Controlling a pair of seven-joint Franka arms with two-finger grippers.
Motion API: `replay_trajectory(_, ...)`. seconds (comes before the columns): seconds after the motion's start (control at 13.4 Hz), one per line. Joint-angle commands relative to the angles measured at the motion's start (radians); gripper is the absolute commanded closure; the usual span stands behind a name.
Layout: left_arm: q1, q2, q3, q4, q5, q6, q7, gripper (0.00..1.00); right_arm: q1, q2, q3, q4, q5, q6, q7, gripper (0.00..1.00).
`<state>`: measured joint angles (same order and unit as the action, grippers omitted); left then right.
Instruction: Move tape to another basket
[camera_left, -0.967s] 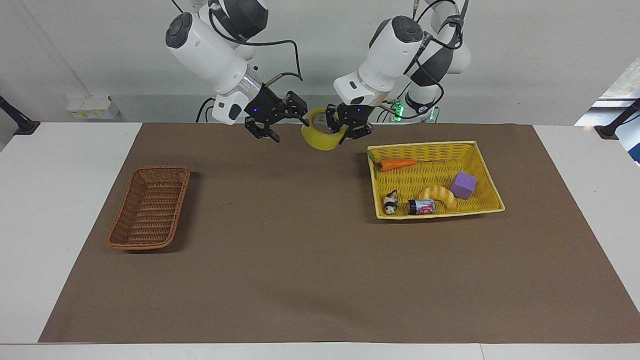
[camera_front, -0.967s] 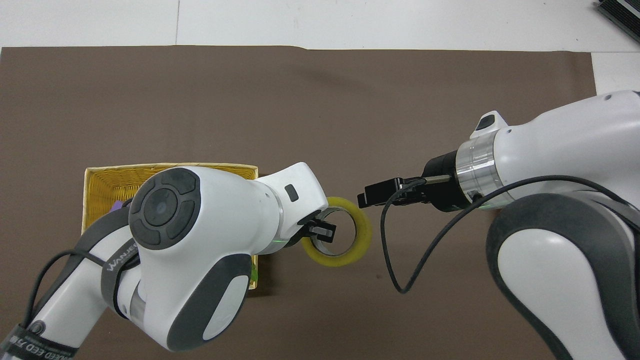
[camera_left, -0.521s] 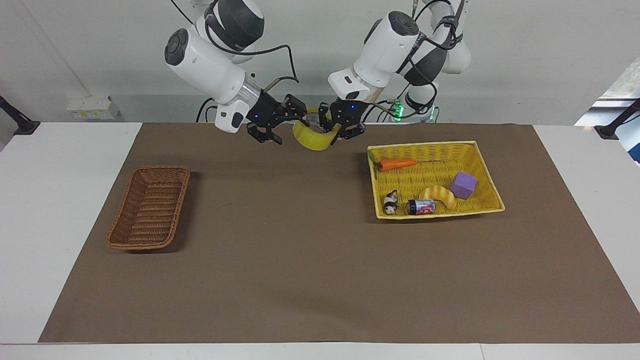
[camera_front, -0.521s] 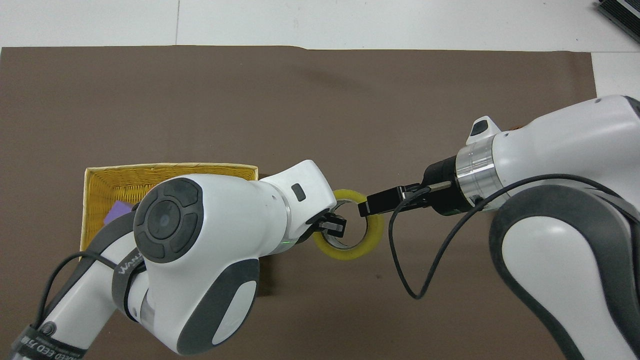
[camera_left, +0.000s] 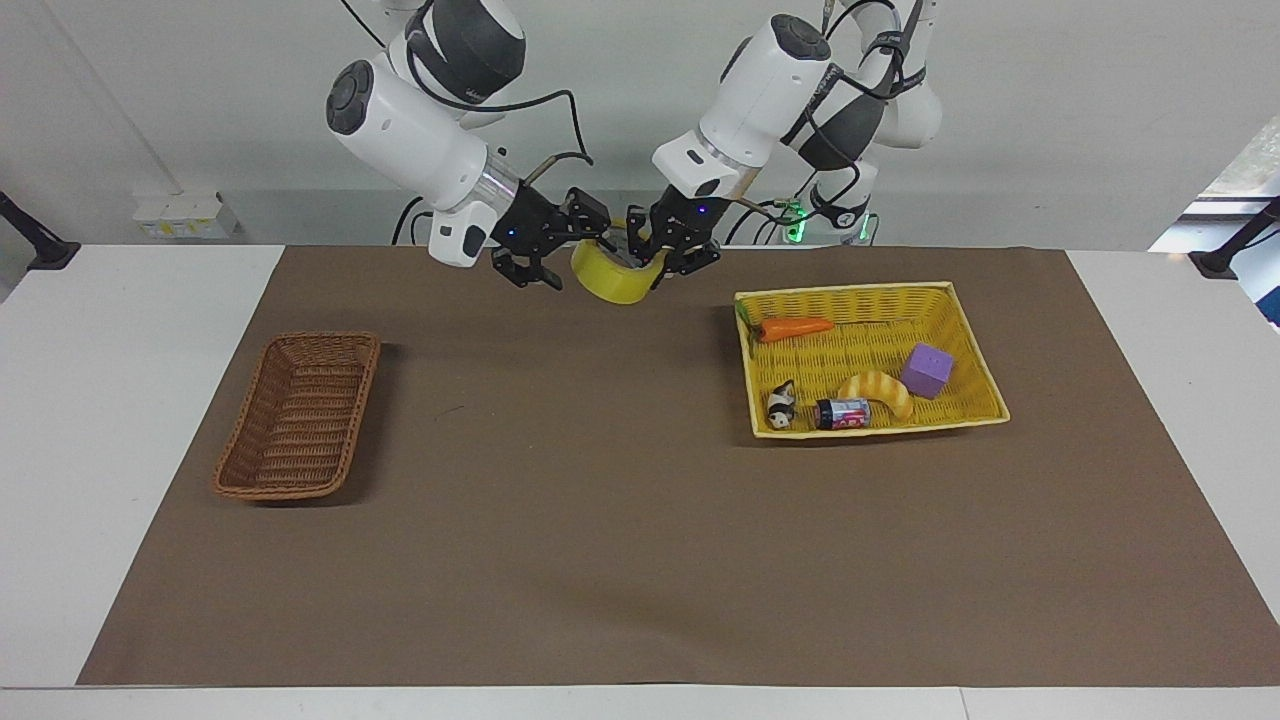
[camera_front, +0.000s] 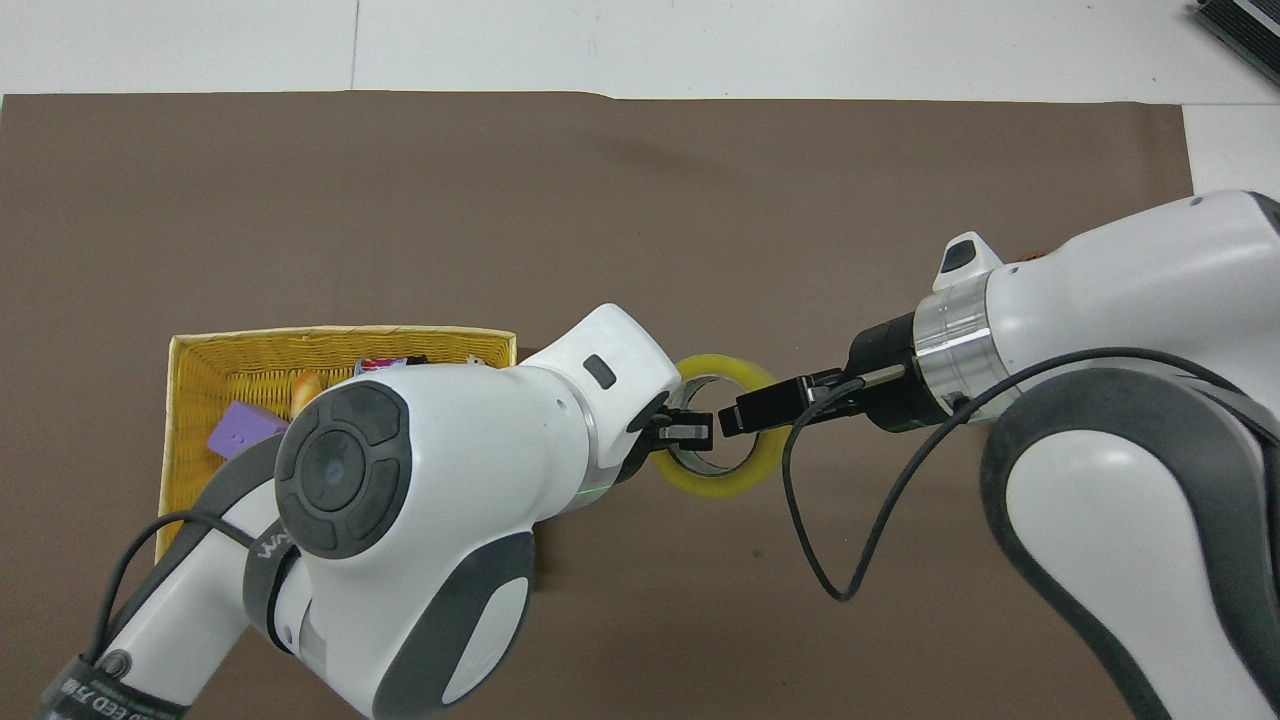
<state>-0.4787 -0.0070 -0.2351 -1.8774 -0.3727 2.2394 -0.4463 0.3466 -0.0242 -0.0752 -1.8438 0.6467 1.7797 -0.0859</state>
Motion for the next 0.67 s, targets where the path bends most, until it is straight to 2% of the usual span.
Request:
replay_trajectory(0.0,-0.017,0.002,0.011,0.011,-0.04,0.046,-0.064,1.0,-0.011,-0.011,0.0,-0.018,0.027,-0.008,-0.044,0.39)
replay_trajectory(0.07,-0.017,0.004,0.011,0.011,-0.057,0.048,-0.064,1.0,-0.014,-0.01,0.0,-0.017,0.027,-0.011,-0.031,0.75)
replay_trajectory(0.15,-0.015,0.002,0.011,0.011,-0.078,0.048,-0.064,1.0,-0.018,-0.01,0.002,-0.017,0.027,-0.017,-0.005,1.0)
replay_trajectory(0.52,-0.011,0.004,0.013,0.011,-0.098,0.048,-0.09,1.0,-0.009,0.006,0.0,0.014,0.025,-0.028,0.078,1.0)
replay_trajectory(0.6,-0.005,0.005,0.013,0.011,-0.095,0.043,-0.092,0.01,-0.009,0.006,0.0,0.015,0.022,-0.028,0.087,1.0)
